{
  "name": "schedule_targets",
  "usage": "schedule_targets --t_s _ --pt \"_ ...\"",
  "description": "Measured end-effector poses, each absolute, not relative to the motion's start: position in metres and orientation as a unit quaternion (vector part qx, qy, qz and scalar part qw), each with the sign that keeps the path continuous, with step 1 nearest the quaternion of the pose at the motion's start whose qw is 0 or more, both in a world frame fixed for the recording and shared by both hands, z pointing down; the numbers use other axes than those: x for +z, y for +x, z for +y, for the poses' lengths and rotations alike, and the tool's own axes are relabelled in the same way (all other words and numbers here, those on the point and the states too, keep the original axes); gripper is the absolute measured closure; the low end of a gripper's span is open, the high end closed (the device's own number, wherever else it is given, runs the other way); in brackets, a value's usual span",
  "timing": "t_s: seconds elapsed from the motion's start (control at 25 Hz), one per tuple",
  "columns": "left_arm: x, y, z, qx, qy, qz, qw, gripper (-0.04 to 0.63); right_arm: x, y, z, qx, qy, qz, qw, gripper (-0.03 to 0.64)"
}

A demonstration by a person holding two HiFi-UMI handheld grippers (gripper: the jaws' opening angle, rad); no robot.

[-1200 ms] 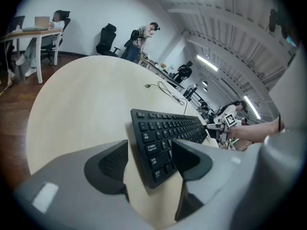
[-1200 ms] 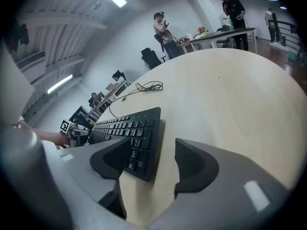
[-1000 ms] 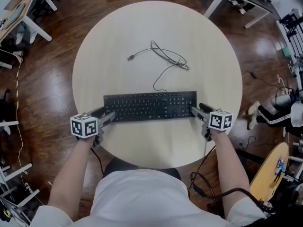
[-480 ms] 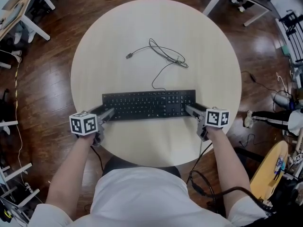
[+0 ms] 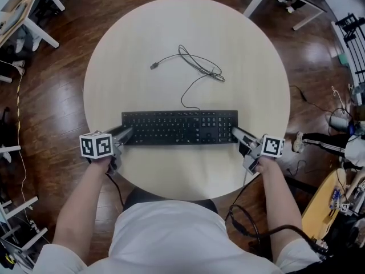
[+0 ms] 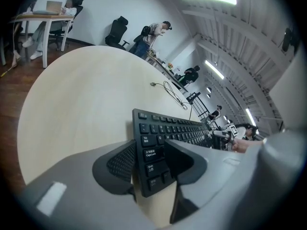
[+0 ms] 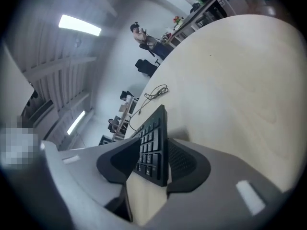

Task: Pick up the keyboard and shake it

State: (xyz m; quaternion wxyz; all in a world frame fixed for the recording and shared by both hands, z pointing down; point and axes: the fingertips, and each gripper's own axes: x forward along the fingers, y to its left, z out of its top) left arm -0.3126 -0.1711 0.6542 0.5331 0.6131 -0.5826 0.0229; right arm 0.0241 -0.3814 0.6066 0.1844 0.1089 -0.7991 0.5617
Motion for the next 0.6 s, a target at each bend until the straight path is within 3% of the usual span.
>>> schedule_targets --t_s 0.08,0.28,0.6 --pt "0.654 -0.312 -0.172 0.02 0.613 -0.581 0.535 0.416 0.593 0.027 -0.384 0.571 0.099 -0.799 0.164 0.461" --pt "0.653 -0.306 -0.173 -0.005 0.615 -0.565 0.549 0.411 0.56 0.032 -0.391 0.605 0.084 -0.786 0.095 0.551" --pt "0.651 -0.275 -0.187 -0.041 0.63 -0.525 0.57 0.41 0.497 0.033 -0.401 0.609 0.062 -0.791 -0.005 0.538"
